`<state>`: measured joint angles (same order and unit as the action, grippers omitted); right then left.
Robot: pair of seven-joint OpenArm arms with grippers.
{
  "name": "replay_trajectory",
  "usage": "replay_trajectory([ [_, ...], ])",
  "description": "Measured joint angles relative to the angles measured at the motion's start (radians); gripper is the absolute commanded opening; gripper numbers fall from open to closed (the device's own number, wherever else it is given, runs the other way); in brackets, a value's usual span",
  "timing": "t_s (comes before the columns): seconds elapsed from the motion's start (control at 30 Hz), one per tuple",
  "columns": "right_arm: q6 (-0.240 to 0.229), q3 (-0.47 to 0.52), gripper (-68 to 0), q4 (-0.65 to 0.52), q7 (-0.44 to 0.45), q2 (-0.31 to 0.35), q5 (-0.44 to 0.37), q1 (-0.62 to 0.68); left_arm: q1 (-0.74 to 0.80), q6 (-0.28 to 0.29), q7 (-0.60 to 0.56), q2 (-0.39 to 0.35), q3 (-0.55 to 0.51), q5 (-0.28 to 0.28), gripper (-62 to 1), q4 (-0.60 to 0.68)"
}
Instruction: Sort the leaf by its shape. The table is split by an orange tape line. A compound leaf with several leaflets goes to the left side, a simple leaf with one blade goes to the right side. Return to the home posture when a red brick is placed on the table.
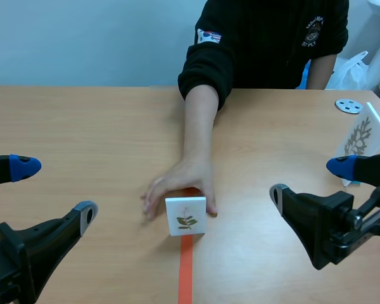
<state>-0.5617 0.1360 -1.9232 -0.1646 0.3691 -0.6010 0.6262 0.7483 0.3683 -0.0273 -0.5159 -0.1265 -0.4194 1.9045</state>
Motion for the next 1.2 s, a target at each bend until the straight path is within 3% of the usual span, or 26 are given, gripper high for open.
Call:
replay_trajectory([
  [0.3,0.0,-0.119,0.4,0.009,0.003,0.035,0.102,-0.099,0.0,0.0,0.0,0.0,0.0,0.0,1.4,0.0],
  [0.5,0.0,-0.207,0.4,0.086,0.015,0.044,0.143,-0.188,0.0,0.0,0.0,0.0,0.0,0.0,1.4,0.0],
  [0.8,-0.001,-0.366,0.4,0.267,0.101,0.044,0.229,-0.333,0.0,0.0,0.0,0.0,0.0,0.0,1.4,0.0],
  [1.2,-0.001,-0.586,0.4,0.507,0.298,0.039,0.442,-0.497,0.0,0.0,0.0,0.0,0.0,0.0,1.4,0.0],
])
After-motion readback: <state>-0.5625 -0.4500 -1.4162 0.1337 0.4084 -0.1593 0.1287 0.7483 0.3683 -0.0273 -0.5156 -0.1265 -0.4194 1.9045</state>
